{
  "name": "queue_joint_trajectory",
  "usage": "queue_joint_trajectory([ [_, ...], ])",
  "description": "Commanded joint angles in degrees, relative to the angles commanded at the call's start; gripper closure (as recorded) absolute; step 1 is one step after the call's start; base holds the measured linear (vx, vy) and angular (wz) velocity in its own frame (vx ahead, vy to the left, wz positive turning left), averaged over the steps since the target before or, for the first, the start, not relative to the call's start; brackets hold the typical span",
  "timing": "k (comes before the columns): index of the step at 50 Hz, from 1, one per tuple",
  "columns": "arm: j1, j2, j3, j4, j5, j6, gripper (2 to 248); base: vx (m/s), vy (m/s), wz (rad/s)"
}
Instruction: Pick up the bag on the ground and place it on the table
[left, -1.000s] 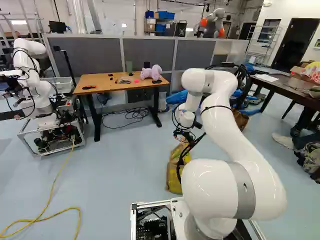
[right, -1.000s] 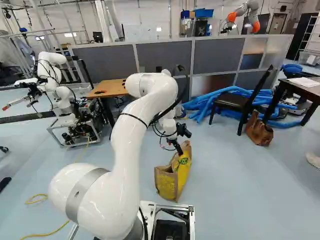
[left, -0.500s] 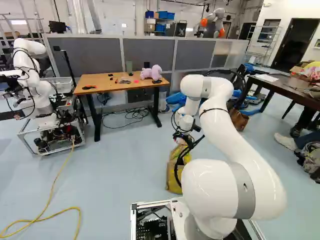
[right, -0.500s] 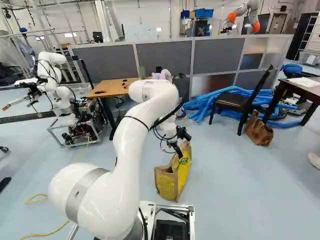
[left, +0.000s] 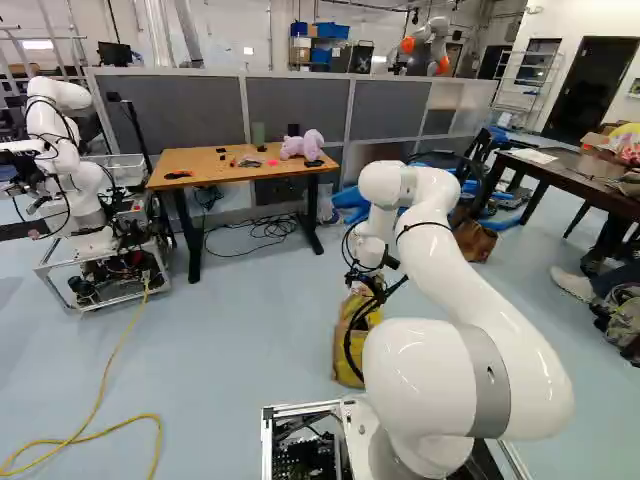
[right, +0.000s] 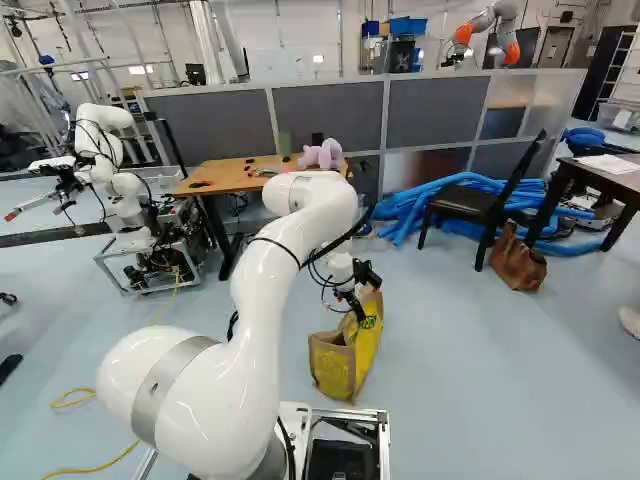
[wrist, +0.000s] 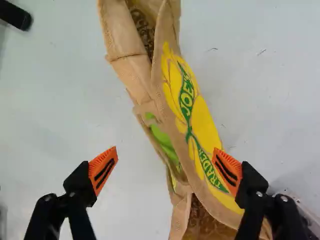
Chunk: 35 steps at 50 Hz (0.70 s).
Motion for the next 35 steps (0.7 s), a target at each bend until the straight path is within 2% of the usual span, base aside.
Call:
queue_joint_trajectory([
  [21, 0.0, -4.5, -4.1, 0.0, 0.0, -12.2, 3, 0.000, 0.000, 0.000],
  [25, 0.0, -5.4, -4.9, 0.0, 0.0, -13.4, 3, 0.000, 0.000, 0.000],
  [35, 0.0, -7.5, -6.9, 0.0, 0.0, -14.0, 3, 0.000, 0.000, 0.000],
])
